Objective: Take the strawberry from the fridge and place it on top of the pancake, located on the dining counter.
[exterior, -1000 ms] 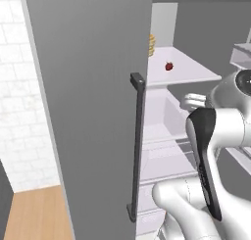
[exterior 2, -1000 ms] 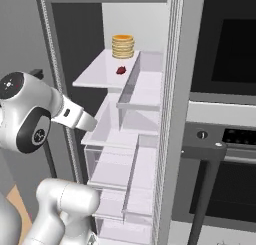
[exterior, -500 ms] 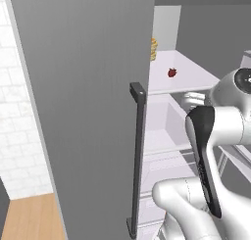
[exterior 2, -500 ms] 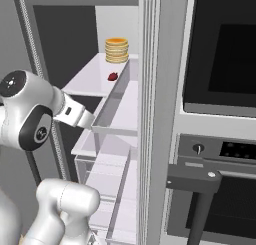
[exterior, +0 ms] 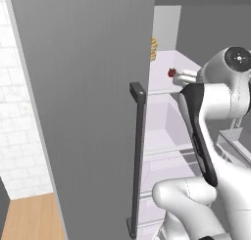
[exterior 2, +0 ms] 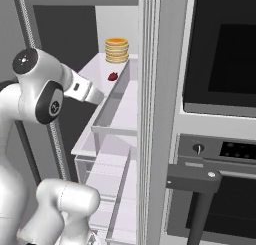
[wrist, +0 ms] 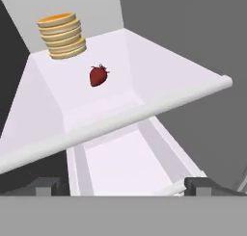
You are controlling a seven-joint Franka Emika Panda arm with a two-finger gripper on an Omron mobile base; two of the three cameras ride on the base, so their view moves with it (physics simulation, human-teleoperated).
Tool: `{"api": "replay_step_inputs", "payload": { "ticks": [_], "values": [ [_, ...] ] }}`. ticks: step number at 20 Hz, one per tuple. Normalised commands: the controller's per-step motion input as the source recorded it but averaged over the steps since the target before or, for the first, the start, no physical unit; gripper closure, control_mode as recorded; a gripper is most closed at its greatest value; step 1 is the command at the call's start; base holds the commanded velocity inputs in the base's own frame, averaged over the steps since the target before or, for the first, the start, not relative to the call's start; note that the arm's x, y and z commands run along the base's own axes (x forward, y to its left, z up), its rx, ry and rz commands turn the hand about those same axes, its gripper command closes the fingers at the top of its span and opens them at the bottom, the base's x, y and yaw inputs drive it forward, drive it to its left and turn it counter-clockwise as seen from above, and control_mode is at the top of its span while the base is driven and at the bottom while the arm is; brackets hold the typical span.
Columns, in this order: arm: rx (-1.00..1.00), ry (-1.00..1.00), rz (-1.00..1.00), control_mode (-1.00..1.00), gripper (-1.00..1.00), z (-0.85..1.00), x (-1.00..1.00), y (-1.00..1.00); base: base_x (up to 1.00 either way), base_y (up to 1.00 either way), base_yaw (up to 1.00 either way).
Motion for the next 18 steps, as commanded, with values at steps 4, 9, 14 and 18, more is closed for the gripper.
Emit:
{"api": "replay_step_inputs", "payload": {
  "ticks": [4, 9, 14, 18],
  "values": [
    [0.0, 0.0, 0.0, -1.0, -1.0, 0.06, 0.71, 0.07, 0.0, 0.0, 0.0],
    [-0.01, 0.05, 0.0, -1.0, -1.0, 0.0, 0.66, 0.0, 0.0, 0.0, 0.0],
    [-0.01, 0.14, 0.0, -1.0, -1.0, -0.02, 0.6, -0.03, 0.0, 0.0, 0.0],
    [0.0, 0.0, 0.0, -1.0, -1.0, 0.0, 0.31, -0.18, 0.0, 0.0, 0.0]
  ]
}}
